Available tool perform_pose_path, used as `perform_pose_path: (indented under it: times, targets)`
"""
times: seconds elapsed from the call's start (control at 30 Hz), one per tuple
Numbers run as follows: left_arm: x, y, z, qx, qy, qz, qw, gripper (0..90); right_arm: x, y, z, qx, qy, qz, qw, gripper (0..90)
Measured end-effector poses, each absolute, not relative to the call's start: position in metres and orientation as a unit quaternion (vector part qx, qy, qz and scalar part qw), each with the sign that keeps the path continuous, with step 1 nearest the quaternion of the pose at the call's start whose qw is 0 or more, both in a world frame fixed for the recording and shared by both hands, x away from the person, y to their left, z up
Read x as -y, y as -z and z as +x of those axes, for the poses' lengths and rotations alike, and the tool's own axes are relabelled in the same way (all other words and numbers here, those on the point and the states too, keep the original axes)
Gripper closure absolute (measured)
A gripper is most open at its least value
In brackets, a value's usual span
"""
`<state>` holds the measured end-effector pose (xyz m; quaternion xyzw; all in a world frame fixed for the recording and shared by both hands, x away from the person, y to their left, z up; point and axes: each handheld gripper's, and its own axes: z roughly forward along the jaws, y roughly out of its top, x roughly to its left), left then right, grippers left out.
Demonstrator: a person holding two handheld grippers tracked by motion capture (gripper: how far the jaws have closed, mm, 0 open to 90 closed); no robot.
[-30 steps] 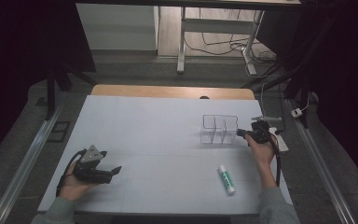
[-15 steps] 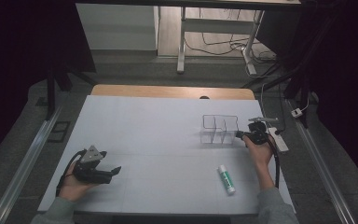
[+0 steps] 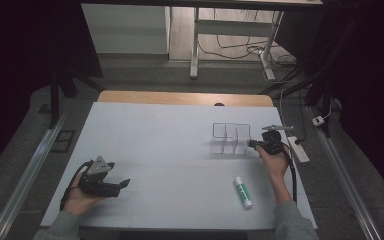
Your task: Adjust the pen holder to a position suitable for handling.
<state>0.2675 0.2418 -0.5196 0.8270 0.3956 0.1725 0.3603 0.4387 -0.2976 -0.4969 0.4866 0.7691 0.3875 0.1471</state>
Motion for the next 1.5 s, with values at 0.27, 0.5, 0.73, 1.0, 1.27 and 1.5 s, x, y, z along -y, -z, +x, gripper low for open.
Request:
perform_pose_path:
  times: [0.27,0.5,0.73,1.0,1.27,1.5]
  targets:
    - [-0.241,0.52,0.268,-0.396,-0.172,0.828,0.358,15.2,0.291,0.497,0.439,-0.771,-0.39,0.484,0.141,90.0]
    - [-0.241,0.52,0.268,-0.396,-0.172,0.829,0.357,15.1,0.279,0.494,0.439,-0.775,-0.397,0.47,0.141,89.9]
    - [-0.241,0.52,0.268,-0.394,-0.172,0.829,0.356,15.1,0.268,0.493,0.44,-0.783,-0.395,0.46,0.137,90.0]
    - [-0.24,0.521,0.268,-0.395,-0.172,0.83,0.354,15.0,0.257,0.493,0.44,-0.789,-0.397,0.45,0.132,90.0]
    - [-0.24,0.521,0.268,-0.395,-0.172,0.83,0.355,15.0,0.244,0.491,0.441,-0.795,-0.398,0.44,0.13,89.9]
    - [-0.24,0.521,0.268,-0.395,-0.172,0.83,0.354,15.0,0.232,0.491,0.44,-0.799,-0.4,0.43,0.126,89.9]
